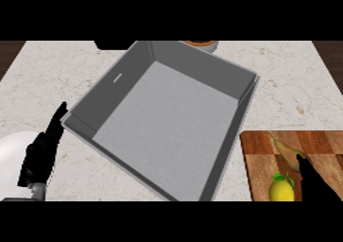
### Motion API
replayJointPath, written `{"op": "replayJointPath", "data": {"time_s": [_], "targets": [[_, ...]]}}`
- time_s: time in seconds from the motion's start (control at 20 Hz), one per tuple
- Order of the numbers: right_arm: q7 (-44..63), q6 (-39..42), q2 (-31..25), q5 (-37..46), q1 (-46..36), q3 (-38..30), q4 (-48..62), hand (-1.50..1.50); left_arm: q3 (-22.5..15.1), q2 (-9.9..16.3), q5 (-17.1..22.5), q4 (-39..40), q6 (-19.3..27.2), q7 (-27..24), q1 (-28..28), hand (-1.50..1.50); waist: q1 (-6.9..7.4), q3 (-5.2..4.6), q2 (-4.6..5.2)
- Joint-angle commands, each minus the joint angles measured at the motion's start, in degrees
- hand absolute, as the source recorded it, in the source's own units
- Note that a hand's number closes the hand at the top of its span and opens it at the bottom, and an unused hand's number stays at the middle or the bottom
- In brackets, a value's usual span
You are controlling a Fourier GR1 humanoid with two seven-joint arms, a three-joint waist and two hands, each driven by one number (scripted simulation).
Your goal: Pick the lemon from the cutting board and place it in the cardboard box
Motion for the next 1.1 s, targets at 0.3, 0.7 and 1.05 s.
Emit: {"op": "replayJointPath", "data": {"time_s": [0.3, 0.7, 1.05], "targets": [[2.2, 2.8, 5.8, 3.2, -2.3, -3.0, 3.8, -1.5, 2.4, -1.4, -1.6, -5.1, -1.8, 3.7, 1.4, 0.0, 0.24, 0.01, -0.04], [-4.0, 3.6, 6.4, 3.6, -0.6, -5.5, 8.1, -1.5, 5.0, -1.8, -2.8, -3.3, -4.7, 3.6, 0.1, 0.0, 0.07, 0.01, -0.01], [-6.3, 3.6, 8.8, 3.0, -2.2, -6.8, 9.5, 1.5, 7.8, -2.8, -2.6, 1.9, -7.2, 0.4, -1.9, 0.0, -0.01, 0.0, 0.03]]}}
